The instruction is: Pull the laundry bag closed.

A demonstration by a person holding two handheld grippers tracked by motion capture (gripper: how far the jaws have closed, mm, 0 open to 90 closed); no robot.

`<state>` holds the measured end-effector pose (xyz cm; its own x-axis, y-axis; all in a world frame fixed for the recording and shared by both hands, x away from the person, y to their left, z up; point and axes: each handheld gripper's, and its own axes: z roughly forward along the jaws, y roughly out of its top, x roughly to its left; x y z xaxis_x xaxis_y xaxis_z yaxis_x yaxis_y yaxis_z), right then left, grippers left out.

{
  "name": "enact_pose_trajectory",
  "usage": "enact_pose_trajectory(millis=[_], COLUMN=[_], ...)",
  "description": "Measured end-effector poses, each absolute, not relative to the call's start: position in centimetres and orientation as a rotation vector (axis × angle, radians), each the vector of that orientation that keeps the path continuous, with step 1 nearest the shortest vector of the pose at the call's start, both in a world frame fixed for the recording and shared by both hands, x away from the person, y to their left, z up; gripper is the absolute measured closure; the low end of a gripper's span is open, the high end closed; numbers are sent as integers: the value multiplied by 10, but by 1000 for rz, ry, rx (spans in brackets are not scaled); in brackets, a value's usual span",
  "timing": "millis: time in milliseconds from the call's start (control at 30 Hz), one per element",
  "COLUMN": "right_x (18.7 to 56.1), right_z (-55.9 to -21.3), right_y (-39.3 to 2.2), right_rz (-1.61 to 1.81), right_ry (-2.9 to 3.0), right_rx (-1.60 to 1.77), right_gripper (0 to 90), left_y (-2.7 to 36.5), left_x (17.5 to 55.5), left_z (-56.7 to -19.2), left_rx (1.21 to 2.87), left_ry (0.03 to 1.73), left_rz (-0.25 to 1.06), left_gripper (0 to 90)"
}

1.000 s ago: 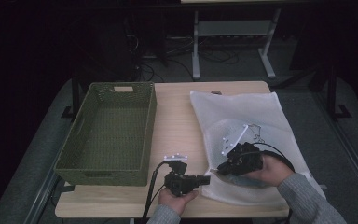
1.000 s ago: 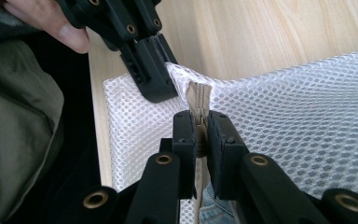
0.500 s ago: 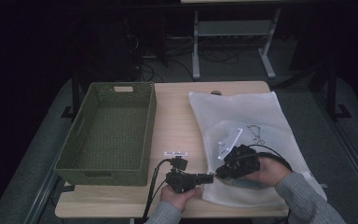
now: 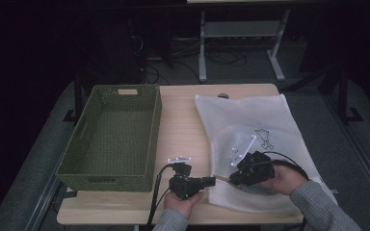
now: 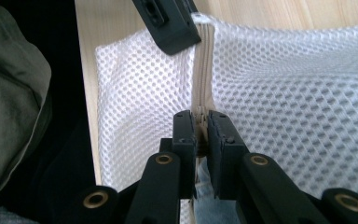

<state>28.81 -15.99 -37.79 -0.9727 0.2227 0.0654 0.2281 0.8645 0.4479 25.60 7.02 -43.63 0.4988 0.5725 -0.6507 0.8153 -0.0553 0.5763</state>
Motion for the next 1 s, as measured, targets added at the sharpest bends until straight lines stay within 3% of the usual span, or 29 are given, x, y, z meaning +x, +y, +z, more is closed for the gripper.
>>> enact_pose_trajectory(millis=[1000], right_x=[284], right_z=[-387], right_y=[-250], right_rz=[-725], right_ry=[-2997], right_rx=[-659], right_gripper=[815], left_y=[77], left_x=[257], left_z=[-437], left_rx=[1761], left_ry=[1206], left_rz=[-232], left_gripper=[862])
